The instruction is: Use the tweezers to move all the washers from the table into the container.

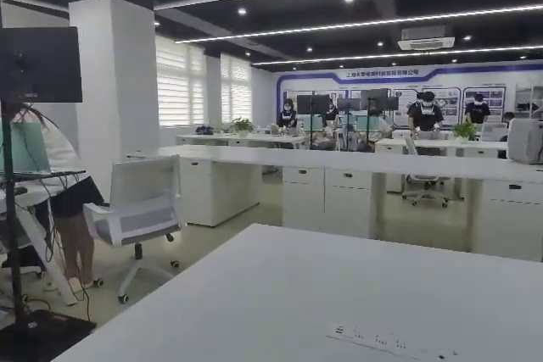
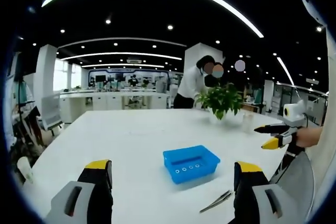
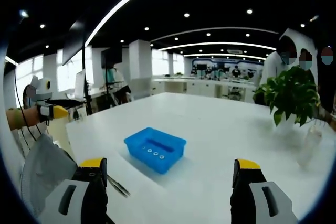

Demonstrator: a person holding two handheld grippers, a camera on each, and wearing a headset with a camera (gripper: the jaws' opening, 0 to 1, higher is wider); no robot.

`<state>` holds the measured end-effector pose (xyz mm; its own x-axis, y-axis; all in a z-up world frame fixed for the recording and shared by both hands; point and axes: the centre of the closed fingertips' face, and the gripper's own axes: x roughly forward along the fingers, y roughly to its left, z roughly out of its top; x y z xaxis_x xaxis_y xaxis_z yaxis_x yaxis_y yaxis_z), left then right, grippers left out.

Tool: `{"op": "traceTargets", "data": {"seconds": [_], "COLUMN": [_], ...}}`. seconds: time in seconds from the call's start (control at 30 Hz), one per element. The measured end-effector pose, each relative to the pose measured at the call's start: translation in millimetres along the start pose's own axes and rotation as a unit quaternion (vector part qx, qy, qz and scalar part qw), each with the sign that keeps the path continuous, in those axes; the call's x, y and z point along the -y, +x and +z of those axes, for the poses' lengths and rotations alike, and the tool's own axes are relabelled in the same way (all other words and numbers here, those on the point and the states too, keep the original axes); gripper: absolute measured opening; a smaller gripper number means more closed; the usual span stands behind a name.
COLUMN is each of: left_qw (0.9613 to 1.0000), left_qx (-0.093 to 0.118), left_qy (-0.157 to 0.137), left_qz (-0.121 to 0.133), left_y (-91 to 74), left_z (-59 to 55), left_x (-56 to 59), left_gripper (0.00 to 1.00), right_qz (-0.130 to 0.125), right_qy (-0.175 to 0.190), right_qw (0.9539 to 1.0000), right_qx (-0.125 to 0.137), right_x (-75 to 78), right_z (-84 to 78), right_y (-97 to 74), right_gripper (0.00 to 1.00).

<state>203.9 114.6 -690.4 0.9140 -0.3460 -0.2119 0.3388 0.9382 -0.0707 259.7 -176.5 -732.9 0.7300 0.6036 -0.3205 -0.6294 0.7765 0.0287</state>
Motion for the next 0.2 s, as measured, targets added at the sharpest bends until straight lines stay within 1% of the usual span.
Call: {"op": "traceTargets", "data": {"seconds": [0.07, 0.13, 0.2], "left_qw": [0.9999, 0.9998, 0.9996], "left_qx": [0.001, 0.008, 0.012], "left_qy": [-0.003, -0.005, -0.007], "left_qz": [0.010, 0.020, 0.023], "left_y": [-5.2, -10.8, -14.3], "left_z": [0.9, 4.2, 6.0], "left_x": [-4.7, -7.8, -8.1], "left_gripper": [0.99, 0.99, 0.99], "right_qz": [0.001, 0.004, 0.008], "right_qy": [-0.003, -0.010, -0.017], "right_qw": [1.0000, 0.9999, 0.9997], "right_qx": [0.002, 0.005, 0.012], "right_x": [-1.6, -2.2, -4.8], "right_z": [3.2, 7.0, 13.9], "right_y": [4.9, 9.0, 12.9], "right_gripper": [0.99, 0.99, 0.99]}}
